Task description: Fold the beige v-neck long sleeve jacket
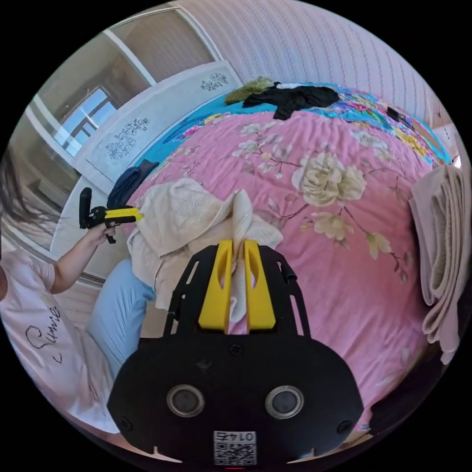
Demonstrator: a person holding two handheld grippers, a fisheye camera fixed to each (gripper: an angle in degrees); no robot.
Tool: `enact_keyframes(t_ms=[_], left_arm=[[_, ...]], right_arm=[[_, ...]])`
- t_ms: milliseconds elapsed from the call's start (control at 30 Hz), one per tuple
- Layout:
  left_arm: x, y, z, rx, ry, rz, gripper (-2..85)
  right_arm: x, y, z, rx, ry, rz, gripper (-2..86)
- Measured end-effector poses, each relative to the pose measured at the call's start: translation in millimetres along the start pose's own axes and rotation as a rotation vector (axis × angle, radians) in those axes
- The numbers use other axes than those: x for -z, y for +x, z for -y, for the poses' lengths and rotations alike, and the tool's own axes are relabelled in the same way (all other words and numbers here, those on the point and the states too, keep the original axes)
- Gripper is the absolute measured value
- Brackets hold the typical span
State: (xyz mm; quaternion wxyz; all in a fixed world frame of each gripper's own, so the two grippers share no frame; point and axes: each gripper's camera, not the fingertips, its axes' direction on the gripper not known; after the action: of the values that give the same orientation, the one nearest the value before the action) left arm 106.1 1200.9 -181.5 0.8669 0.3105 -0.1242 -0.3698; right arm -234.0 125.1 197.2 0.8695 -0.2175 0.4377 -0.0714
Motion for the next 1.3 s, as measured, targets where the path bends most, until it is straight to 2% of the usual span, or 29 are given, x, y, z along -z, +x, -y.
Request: enact_keyframes(t_ms=[133, 200, 267, 367, 500, 600, 667, 733, 767, 900, 967, 1100, 1167, 1300], left_arm=[[41.9, -18.8, -14.4, 0.051, 0.039, -0.13, 0.2], [43.0, -25.6, -27.4, 0.068, -0.023, -0.093, 0.0], [32.7, -33.0, -39.0, 0.121, -0.052, -0.099, 0.2], [10.7, -41.1, -54.4, 0.235, -0.039, -0.184, 1.7], [10.6, -28.5, -63.0, 0.297, -0.039, -0.12, 4.7], [27.6, 3.3, -66.5, 0.276, -0.003, -0.069, 4.5], [31.6, 37.3, -68.0, 0.241, 0.066, -0.087, 4.4], [17.8, 80.1, -65.9, 0.178, 0.076, -0.099, 5.3], [-1.4, 108.1, -62.1, 0.135, 0.032, -0.083, 6.7], [-82.5, 169.1, -53.9, -0.021, -0.223, 0.011, 7.1], [-81.6, 181.4, -48.4, -0.123, -0.229, 0.054, 4.7], [-64.1, 185.4, -55.6, -0.147, -0.264, -0.098, 2.3], [-61.8, 187.0, -62.9, -0.16, -0.276, -0.117, 2.8], [-65.9, 185.0, -75.4, -0.077, -0.276, -0.079, 3.0]], right_arm=[[51.3, -55.8, -16.0, 0.197, 0.066, 0.05, 1.3], [61.9, -83.7, -26.6, 0.298, 0.035, 0.013, 0.9], [50.5, -114.4, -39.4, 0.396, -0.117, 0.011, 0.6], [10.3, -136.8, -53.1, 0.426, -0.343, 0.0, 0.2], [-13.3, -162.8, -63.2, 0.46, -0.453, 0.009, 0.1], [-8.4, -171.6, -61.4, 0.38, -0.408, -0.05, 4.1], [4.5, -172.1, -54.8, 0.228, -0.264, 0.051, 9.1], [0.9, -190.6, -52.0, 0.25, -0.207, 0.091, 10.0], [-10.4, -208.4, -49.7, 0.291, -0.206, 0.022, 10.3], [-70.6, -235.6, -47.6, 0.343, -0.317, -0.16, 8.6], [-72.1, -237.1, -44.5, 0.31, -0.276, -0.207, 4.9], [-48.2, -246.6, -37.7, 0.327, -0.287, -0.097, 3.3], [-40.6, -259.9, -40.8, 0.393, -0.332, -0.053, 3.5], [-66.7, -260.8, -45.0, 0.382, -0.447, 0.004, 6.4]])
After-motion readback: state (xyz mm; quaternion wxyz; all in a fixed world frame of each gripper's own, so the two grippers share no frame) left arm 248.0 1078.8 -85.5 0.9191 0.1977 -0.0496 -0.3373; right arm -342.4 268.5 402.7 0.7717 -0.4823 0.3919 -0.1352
